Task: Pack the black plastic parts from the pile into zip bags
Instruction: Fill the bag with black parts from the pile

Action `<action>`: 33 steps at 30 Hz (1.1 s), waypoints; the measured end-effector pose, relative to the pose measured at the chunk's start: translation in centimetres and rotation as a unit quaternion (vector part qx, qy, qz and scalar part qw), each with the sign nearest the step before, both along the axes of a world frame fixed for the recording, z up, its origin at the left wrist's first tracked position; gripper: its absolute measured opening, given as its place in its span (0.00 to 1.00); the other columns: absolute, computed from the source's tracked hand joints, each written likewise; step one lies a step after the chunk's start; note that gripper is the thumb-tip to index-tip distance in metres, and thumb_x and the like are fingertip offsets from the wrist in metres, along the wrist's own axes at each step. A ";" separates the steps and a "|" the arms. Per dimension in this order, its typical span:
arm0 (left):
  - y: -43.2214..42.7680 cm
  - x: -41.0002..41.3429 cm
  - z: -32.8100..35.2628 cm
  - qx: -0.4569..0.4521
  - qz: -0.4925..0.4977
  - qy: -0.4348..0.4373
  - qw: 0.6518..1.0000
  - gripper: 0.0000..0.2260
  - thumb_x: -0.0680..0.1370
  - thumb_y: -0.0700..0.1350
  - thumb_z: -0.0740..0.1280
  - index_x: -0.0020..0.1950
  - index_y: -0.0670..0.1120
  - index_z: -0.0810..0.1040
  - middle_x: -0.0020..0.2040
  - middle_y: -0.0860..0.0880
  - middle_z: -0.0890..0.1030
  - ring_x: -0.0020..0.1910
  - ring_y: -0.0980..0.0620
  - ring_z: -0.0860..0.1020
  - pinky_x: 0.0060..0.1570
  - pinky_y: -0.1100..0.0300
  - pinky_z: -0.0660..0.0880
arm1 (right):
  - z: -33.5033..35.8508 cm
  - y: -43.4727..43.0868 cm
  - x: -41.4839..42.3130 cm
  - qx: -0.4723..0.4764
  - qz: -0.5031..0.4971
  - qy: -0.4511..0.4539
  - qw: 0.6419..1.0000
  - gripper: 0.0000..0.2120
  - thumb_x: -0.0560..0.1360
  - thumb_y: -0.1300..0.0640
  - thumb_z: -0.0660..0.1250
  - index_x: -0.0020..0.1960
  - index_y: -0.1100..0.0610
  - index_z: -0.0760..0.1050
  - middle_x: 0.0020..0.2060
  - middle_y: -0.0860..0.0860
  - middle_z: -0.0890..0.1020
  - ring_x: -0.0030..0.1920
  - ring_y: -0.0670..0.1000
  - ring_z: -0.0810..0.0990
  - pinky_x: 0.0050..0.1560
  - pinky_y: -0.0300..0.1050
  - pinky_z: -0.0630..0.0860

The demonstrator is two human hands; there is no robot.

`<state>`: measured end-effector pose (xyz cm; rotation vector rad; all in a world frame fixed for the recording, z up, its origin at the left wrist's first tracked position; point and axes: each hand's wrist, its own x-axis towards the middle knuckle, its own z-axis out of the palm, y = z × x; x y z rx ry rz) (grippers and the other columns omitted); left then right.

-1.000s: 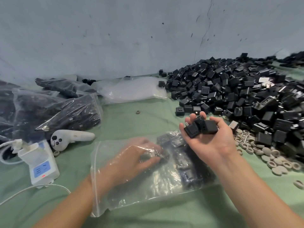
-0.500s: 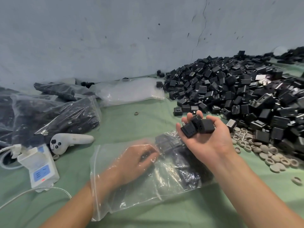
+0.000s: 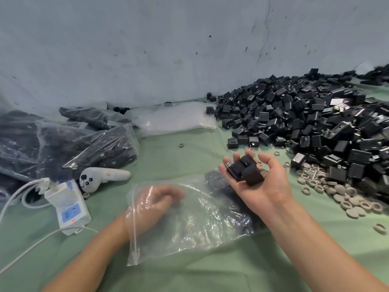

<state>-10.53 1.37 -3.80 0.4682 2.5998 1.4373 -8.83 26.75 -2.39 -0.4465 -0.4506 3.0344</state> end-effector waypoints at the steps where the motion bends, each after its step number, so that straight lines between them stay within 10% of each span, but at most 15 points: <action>1: -1.1 0.2 0.6 0.000 0.015 -0.007 1.000 0.07 0.73 0.35 0.69 0.46 0.45 0.85 0.43 0.50 0.87 0.42 0.55 0.84 0.45 0.61 0.80 | 0.1 -0.3 0.2 -0.003 0.004 -0.001 1.000 0.08 0.77 0.55 0.63 0.52 0.58 0.77 0.46 0.62 0.83 0.49 0.65 0.84 0.52 0.68 0.80; 8: -3.8 1.1 4.1 0.125 0.309 0.141 0.932 0.16 0.72 0.30 0.56 0.33 0.46 0.78 0.29 0.53 0.78 0.30 0.52 0.73 0.29 0.63 0.70 | 0.4 -2.0 1.3 0.013 0.041 0.001 0.999 0.08 0.77 0.57 0.63 0.54 0.59 0.75 0.49 0.63 0.83 0.52 0.68 0.83 0.57 0.71 0.76; 11: -1.5 3.2 5.3 0.091 0.250 0.243 0.933 0.13 0.72 0.38 0.59 0.40 0.53 0.80 0.35 0.56 0.82 0.28 0.61 0.73 0.27 0.71 0.67 | 0.3 -2.5 1.7 0.031 0.061 0.008 0.998 0.09 0.74 0.59 0.64 0.53 0.58 0.75 0.50 0.62 0.83 0.52 0.69 0.83 0.59 0.72 0.73; 17: 4.4 5.1 3.5 -0.154 -0.106 0.303 0.934 0.19 0.80 0.50 0.66 0.71 0.56 0.72 0.69 0.59 0.71 0.67 0.59 0.70 0.69 0.62 0.65 | 0.4 -4.0 3.1 0.053 0.107 0.015 0.993 0.09 0.70 0.61 0.66 0.50 0.59 0.76 0.48 0.63 0.82 0.45 0.62 0.85 0.62 0.71 0.72; 22: 5.3 5.4 2.9 -0.194 -0.101 0.322 0.921 0.21 0.80 0.53 0.66 0.72 0.54 0.70 0.63 0.54 0.75 0.61 0.53 0.70 0.65 0.60 0.66 | 0.2 -4.2 4.5 0.037 0.137 -0.005 0.990 0.09 0.78 0.62 0.62 0.58 0.58 0.72 0.54 0.63 0.78 0.55 0.62 0.80 0.64 0.67 0.72; 26: 4.4 5.8 3.1 -0.124 -0.095 0.254 0.954 0.19 0.76 0.56 0.68 0.67 0.56 0.74 0.54 0.59 0.75 0.57 0.61 0.70 0.57 0.71 0.64 | 0.8 -4.0 5.7 0.040 0.150 -0.022 0.988 0.09 0.77 0.65 0.60 0.56 0.61 0.74 0.49 0.66 0.81 0.48 0.67 0.84 0.41 0.62 0.82; 33: -4.8 2.8 4.3 -0.151 0.095 0.197 0.964 0.18 0.76 0.48 0.72 0.65 0.51 0.76 0.56 0.54 0.78 0.53 0.57 0.76 0.53 0.68 0.67 | 2.1 -2.0 6.2 0.033 0.088 -0.072 0.993 0.12 0.76 0.68 0.60 0.59 0.64 0.73 0.57 0.69 0.78 0.53 0.66 0.83 0.48 0.57 0.83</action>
